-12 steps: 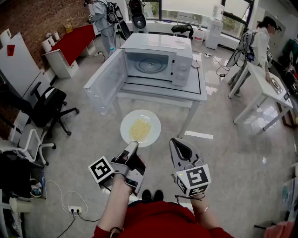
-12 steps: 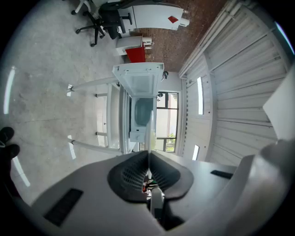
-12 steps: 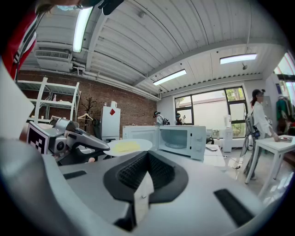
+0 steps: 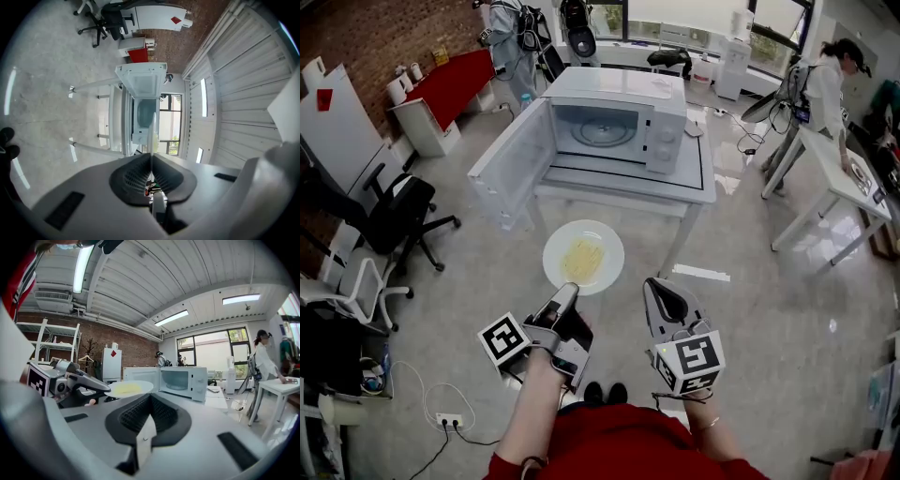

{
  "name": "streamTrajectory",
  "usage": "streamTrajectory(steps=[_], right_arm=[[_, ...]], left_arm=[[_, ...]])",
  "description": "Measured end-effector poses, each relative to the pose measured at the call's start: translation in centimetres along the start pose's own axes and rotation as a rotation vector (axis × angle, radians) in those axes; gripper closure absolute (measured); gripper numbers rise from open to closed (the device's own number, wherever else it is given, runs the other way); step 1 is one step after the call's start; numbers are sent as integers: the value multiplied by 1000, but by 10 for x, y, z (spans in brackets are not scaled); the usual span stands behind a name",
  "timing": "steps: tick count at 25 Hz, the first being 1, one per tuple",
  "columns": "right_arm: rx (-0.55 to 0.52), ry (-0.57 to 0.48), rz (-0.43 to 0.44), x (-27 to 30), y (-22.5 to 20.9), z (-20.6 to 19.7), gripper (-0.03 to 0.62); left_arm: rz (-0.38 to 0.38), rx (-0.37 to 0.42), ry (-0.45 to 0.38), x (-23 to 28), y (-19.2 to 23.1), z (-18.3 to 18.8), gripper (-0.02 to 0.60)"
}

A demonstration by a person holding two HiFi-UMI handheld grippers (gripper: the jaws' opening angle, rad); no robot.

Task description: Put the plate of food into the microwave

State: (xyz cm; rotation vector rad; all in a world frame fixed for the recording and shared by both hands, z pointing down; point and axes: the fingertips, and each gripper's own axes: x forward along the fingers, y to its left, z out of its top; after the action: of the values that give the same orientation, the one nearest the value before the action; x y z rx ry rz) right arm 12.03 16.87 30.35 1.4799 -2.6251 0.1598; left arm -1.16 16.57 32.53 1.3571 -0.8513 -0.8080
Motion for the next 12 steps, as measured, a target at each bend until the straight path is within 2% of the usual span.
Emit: streamTrajectory(steps=[12], right_arm=[[20,-7,40,-7,-20,-8,579]], left_arm=[[2,6,-29,18,0,-8,560]])
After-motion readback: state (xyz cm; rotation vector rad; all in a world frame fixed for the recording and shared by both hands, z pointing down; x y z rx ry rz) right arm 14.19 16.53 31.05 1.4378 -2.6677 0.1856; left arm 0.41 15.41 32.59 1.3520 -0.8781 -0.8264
